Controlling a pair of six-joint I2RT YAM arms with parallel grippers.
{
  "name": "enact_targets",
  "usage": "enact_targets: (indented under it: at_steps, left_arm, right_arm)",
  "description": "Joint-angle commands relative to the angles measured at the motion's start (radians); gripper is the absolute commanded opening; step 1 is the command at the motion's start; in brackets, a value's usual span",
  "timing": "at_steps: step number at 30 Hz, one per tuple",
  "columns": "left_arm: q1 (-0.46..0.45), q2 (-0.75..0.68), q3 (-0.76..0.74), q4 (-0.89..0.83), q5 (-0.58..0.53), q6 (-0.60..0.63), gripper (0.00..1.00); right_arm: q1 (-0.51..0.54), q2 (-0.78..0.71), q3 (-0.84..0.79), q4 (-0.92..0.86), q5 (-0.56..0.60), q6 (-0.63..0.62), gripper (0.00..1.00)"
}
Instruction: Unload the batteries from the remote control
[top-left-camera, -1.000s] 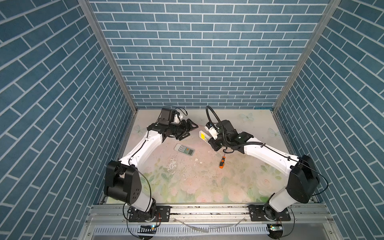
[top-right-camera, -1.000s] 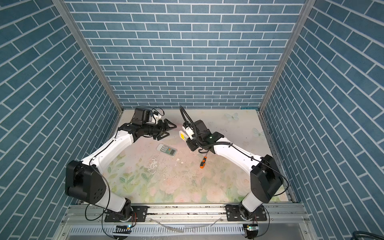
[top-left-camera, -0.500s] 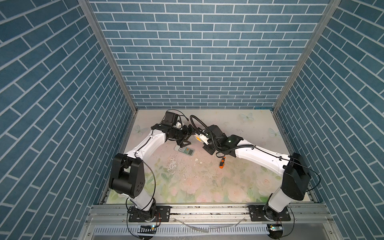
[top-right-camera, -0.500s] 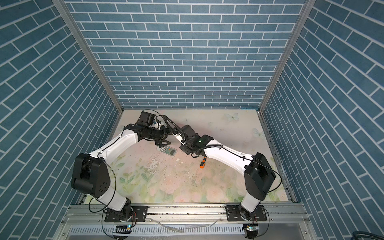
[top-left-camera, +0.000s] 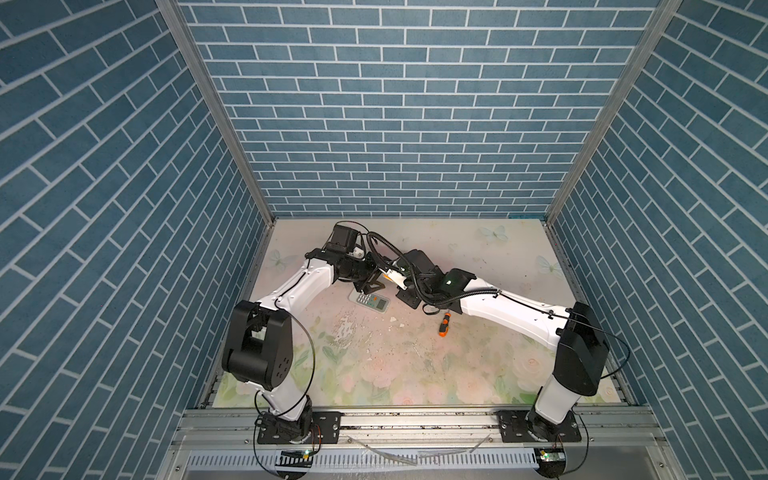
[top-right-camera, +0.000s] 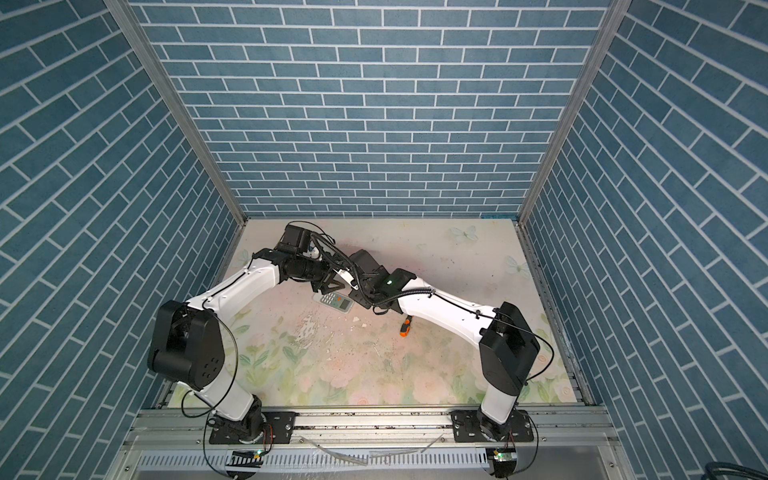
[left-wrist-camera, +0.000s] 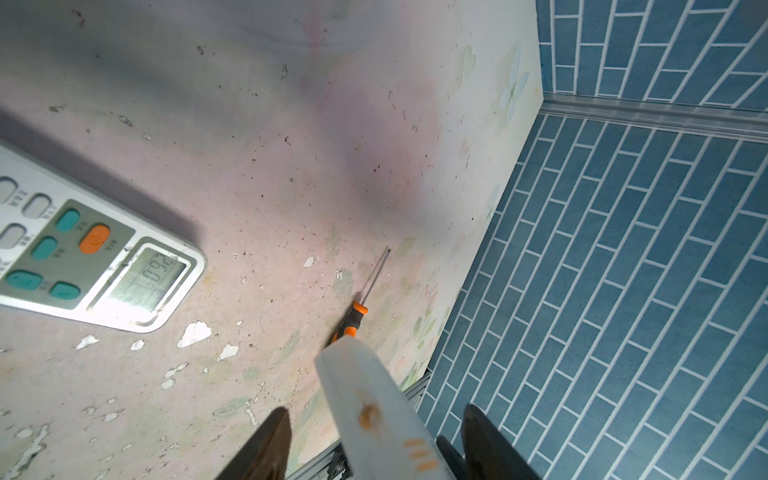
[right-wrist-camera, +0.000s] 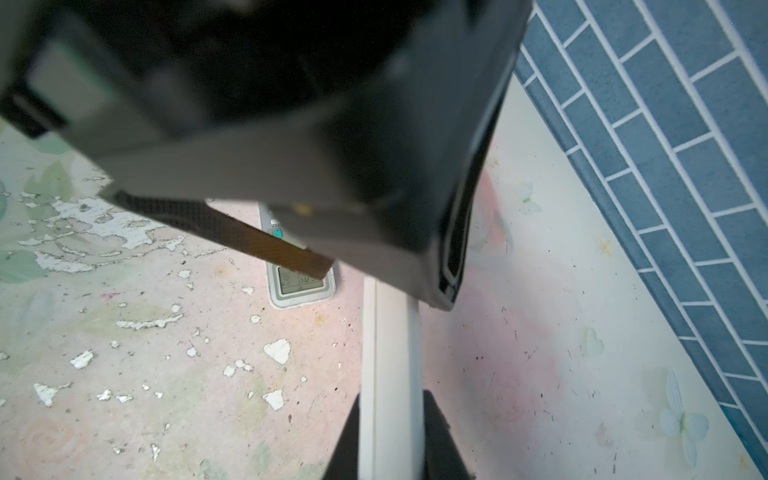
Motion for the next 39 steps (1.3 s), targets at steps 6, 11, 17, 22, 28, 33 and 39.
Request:
enact_targets:
  at_steps: [6, 11, 17, 22, 28, 33, 39]
  left_arm:
    - [-0.004, 0.015, 0.033, 0.008, -0.004, -0.018, 0.59]
    - [-0.003, 0.02, 0.026, 0.031, 0.001, -0.036, 0.5]
    - [-0.004, 0.02, 0.029, 0.041, 0.005, -0.051, 0.3]
    - [-0.004, 0.021, 0.024, 0.057, 0.01, -0.065, 0.1]
    - [-0.002, 0.016, 0.007, 0.091, 0.018, -0.088, 0.01]
    - [-0.002, 0.017, 0.01, 0.089, 0.021, -0.086, 0.0]
    - [0.004, 0.019, 0.015, 0.102, 0.021, -0.092, 0.0]
  right_arm:
    - [0.021, 0.008, 0.067, 0.036, 0.039, -0.048, 0.0]
    - [0.033, 0.009, 0.068, 0.039, 0.049, -0.051, 0.0]
    - [0.049, 0.02, 0.067, 0.036, 0.079, -0.062, 0.0]
    - [0.061, 0.022, 0.062, 0.037, 0.097, -0.071, 0.0]
    - [0.068, 0.022, 0.057, 0.057, 0.115, -0.077, 0.0]
    - [0.072, 0.027, 0.061, 0.059, 0.13, -0.078, 0.0]
    - [0.073, 0.011, 0.042, 0.081, 0.149, -0.069, 0.01]
